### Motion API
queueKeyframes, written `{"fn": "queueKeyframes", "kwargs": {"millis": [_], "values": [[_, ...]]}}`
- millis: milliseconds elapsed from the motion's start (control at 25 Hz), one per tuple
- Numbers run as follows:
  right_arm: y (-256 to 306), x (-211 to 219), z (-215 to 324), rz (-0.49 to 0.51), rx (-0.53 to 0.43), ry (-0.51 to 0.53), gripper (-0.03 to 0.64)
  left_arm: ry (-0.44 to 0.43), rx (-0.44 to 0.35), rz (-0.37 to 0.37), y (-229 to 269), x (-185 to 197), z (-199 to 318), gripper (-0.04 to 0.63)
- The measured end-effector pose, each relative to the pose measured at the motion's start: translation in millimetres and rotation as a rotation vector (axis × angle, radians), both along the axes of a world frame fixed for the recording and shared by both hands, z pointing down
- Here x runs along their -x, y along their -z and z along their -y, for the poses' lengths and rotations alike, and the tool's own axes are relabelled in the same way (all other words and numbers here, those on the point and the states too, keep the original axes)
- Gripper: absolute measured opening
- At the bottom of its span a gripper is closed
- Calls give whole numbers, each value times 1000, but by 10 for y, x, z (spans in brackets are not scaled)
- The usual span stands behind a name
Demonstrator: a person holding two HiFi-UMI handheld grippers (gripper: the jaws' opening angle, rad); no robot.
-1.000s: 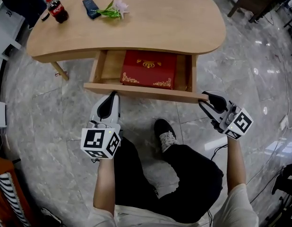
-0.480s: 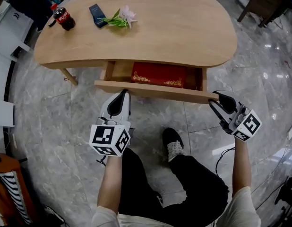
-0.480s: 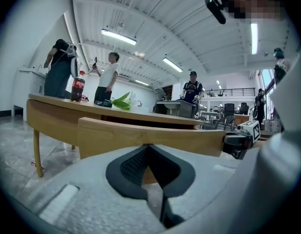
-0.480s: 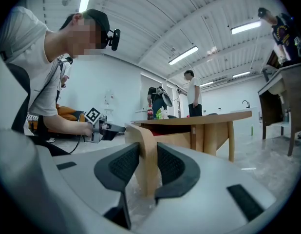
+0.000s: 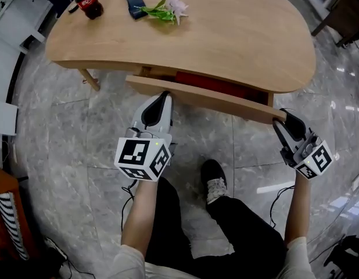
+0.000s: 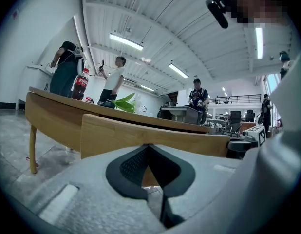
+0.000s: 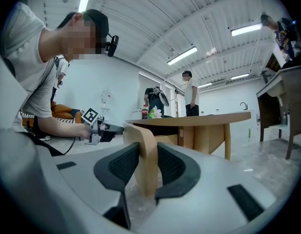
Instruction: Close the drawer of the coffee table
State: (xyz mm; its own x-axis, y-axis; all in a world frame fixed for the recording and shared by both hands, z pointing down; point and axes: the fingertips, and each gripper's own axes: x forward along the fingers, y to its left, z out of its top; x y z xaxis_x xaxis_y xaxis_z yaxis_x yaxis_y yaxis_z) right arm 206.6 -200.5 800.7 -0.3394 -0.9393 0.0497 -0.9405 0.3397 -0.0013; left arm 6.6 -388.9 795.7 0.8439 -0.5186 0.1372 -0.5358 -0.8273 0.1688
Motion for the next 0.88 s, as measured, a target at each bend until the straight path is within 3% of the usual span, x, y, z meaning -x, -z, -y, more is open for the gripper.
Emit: {"fn": "queueKeyframes", "kwargs": {"millis": [880], "values": [[-20, -447, 410, 48, 0, -143, 152, -3, 16, -68, -11, -385, 377, 9]]}}
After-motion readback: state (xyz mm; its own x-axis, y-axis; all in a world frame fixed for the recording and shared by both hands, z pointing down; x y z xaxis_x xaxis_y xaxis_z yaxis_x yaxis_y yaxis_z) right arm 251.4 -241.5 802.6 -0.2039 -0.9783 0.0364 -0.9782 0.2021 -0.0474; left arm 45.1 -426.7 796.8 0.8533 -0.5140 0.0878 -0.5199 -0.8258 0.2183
